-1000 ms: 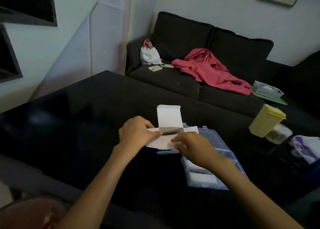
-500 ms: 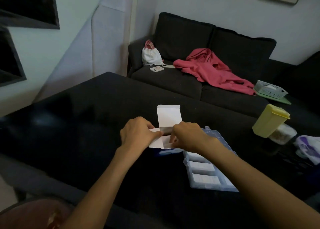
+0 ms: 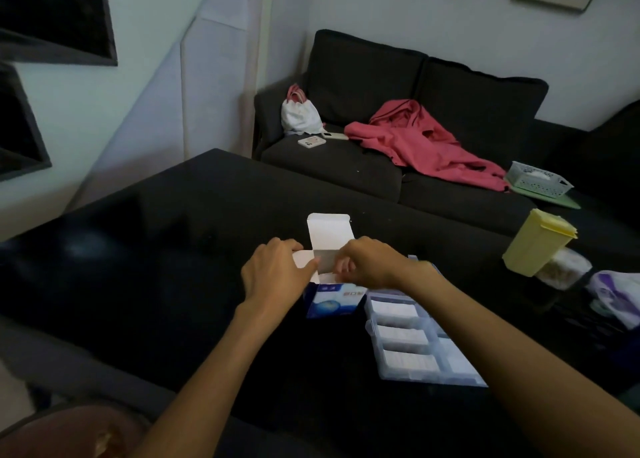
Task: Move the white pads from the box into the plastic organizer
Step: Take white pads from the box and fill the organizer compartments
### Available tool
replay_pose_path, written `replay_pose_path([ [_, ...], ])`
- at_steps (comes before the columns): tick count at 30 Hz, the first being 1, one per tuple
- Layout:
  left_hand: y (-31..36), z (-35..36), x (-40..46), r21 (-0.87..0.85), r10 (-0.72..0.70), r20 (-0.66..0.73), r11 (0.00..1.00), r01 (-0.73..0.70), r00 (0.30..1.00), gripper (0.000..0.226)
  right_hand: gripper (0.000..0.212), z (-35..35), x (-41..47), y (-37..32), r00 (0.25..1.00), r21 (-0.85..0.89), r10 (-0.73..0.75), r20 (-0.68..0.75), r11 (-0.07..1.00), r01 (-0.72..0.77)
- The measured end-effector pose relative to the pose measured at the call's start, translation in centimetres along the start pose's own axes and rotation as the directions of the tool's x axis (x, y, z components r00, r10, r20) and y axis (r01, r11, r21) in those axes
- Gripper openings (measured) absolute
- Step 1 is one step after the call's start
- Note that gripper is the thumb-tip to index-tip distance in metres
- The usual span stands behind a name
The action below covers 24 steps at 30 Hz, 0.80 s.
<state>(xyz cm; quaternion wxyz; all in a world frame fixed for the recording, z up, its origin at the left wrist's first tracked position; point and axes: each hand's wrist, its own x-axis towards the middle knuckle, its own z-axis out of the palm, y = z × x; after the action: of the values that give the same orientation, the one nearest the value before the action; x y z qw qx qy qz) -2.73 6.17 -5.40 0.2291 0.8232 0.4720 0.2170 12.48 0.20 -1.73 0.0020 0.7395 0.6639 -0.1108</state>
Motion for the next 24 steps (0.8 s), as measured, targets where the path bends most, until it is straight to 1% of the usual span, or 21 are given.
replay_pose_path([
  [4,-0.1,0.1,-0.1,-0.004,-0.008,0.0,1.0,0.008,1.0,0.04,0.019,-0.2,0.4,0.6,1.0,0.043,0.009,-0.011,0.999,-0.008],
  [8,0.0,0.3,0.0,0.016,0.009,-0.015,1.0,-0.009,1.0,0.046,0.015,0.1,0.4,1.4,0.989,0.079,-0.011,-0.145,0.997,0.023],
  [12,0.4,0.1,-0.2,0.021,0.057,-0.076,0.998,-0.055,0.996,0.053,0.009,-0.2,-0.2,2.0,0.963,0.198,-0.002,-0.269,0.978,0.058],
  [15,0.8,-0.4,-0.6,-0.013,0.142,-0.162,0.989,-0.146,0.976,0.044,0.005,-1.0,-1.4,2.0,0.934,0.321,0.029,-0.357,0.943,0.094],
  [17,1.4,-0.7,-1.0,-0.077,0.189,-0.22,0.975,-0.21,0.957,0.035,0.004,-1.3,-2.5,2.1,0.902,0.403,0.063,-0.428,0.906,0.128],
  [18,1.9,-0.8,-1.2,-0.121,0.191,-0.222,0.968,-0.221,0.956,0.032,0.005,-1.4,-3.3,2.3,0.892,0.445,0.08,-0.444,0.884,0.143],
  [20,2.9,-0.7,-1.7,-0.206,0.18,-0.171,0.955,-0.214,0.969,0.029,0.008,-1.2,-5.0,2.8,0.896,0.507,0.104,-0.432,0.849,0.146],
  [24,4.6,0.8,-2.9,-0.31,0.241,0.032,0.925,-0.22,0.97,0.031,0.011,0.3,-8.1,4.5,0.934,0.577,0.131,-0.333,0.811,0.092],
])
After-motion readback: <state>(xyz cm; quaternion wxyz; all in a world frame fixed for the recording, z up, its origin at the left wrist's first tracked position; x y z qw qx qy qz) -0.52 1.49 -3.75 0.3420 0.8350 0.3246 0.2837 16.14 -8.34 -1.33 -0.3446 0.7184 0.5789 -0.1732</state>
